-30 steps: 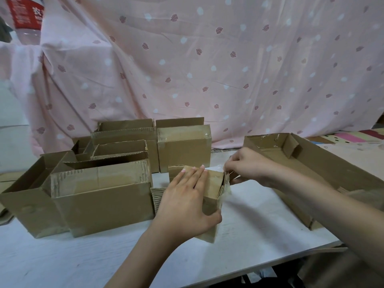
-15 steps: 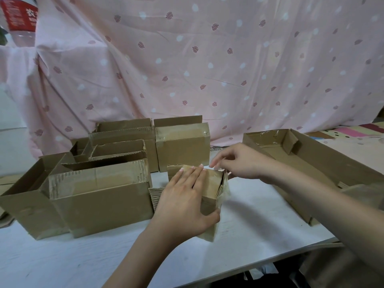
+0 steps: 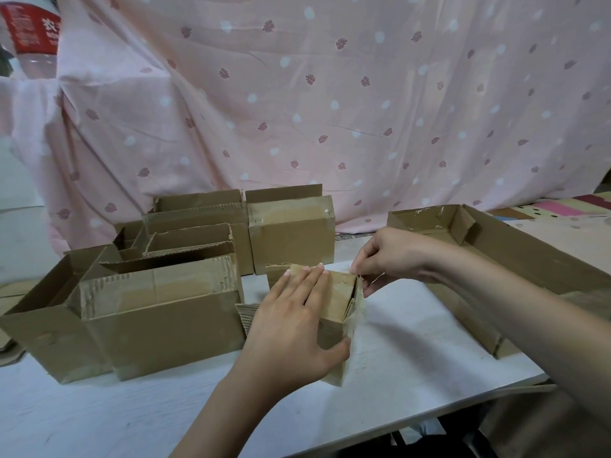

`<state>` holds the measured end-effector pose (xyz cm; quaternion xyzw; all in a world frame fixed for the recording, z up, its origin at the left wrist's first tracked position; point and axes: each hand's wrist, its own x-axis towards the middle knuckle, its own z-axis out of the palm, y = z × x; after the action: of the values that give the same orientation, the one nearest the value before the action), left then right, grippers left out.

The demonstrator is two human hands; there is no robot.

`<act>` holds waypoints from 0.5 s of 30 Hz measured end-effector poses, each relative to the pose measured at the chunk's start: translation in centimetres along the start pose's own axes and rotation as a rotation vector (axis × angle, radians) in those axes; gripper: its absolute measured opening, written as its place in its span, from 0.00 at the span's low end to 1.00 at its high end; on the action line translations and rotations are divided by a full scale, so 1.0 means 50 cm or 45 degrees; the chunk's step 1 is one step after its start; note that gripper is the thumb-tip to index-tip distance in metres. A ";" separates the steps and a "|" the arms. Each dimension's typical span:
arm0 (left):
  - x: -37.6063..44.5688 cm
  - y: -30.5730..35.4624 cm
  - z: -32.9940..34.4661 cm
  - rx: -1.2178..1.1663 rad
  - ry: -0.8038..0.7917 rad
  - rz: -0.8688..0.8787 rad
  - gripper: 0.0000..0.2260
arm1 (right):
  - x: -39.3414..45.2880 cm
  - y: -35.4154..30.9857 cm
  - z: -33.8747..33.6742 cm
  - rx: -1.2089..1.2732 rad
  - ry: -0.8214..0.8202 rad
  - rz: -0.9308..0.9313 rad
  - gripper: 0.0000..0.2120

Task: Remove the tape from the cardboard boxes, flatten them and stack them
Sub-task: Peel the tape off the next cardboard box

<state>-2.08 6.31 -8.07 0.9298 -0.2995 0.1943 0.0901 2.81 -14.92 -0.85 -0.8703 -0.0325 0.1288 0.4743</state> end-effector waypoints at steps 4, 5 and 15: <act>0.001 0.000 -0.003 0.005 -0.013 -0.006 0.45 | -0.023 0.005 0.003 -0.040 0.185 -0.208 0.12; 0.002 0.001 -0.003 0.007 -0.013 -0.011 0.45 | -0.030 0.004 0.007 -0.093 0.241 -0.263 0.17; 0.028 -0.017 0.000 -0.051 -0.079 0.000 0.44 | -0.110 0.052 0.059 -0.718 0.104 -0.950 0.14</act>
<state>-0.55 6.26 -7.55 0.9333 -0.3060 0.1594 0.0992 -3.41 -14.92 -3.45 -0.8985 -0.3581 -0.0988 0.2340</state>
